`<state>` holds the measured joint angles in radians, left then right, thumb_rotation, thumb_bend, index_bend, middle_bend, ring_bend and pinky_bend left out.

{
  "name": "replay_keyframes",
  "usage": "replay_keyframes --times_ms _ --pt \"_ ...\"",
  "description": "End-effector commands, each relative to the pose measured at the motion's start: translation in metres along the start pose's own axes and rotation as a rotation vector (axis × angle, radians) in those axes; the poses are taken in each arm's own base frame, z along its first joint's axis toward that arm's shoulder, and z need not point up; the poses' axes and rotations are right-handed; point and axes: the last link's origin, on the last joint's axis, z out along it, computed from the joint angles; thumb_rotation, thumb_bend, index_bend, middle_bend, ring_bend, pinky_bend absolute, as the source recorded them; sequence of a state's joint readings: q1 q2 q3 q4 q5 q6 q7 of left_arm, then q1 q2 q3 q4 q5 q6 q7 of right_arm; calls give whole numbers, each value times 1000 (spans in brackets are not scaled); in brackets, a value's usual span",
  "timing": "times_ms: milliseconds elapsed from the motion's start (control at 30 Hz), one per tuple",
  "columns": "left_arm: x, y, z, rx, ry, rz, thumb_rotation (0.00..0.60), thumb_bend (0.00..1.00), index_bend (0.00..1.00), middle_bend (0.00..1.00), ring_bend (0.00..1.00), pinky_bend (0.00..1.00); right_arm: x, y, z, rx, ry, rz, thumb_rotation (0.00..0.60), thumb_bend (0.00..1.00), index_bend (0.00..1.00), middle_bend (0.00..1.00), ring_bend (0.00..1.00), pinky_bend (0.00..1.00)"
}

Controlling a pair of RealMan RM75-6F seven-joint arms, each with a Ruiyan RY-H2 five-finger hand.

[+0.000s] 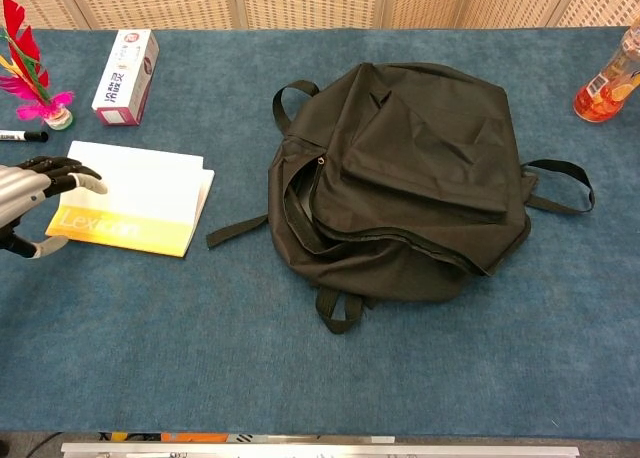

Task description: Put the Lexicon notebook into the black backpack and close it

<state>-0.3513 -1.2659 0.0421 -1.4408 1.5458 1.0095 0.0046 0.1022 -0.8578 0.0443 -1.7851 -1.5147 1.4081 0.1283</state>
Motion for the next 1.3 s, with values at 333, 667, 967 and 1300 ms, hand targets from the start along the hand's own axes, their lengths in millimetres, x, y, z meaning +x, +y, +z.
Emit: replay_keyframes --times_ms 333,667,967,1300 --pt "-15 2 16 65 -55 -7 600 328 140 127 44 58 0 6 -3 -12 2 5 600 0 247 355 245 469" --pt "-20 6 21 69 -66 -12 600 328 114 121 43 57 0 11 -6 -24 -4 11 600 0 247 355 245 469" --pt "-21 16 30 49 -40 -28 600 328 133 122 46 58 1 17 -10 -44 -4 16 600 0 247 355 245 469" --pt "-22 25 41 34 -23 -25 600 328 177 147 68 58 3 23 -14 -66 2 27 600 0 247 355 245 470"
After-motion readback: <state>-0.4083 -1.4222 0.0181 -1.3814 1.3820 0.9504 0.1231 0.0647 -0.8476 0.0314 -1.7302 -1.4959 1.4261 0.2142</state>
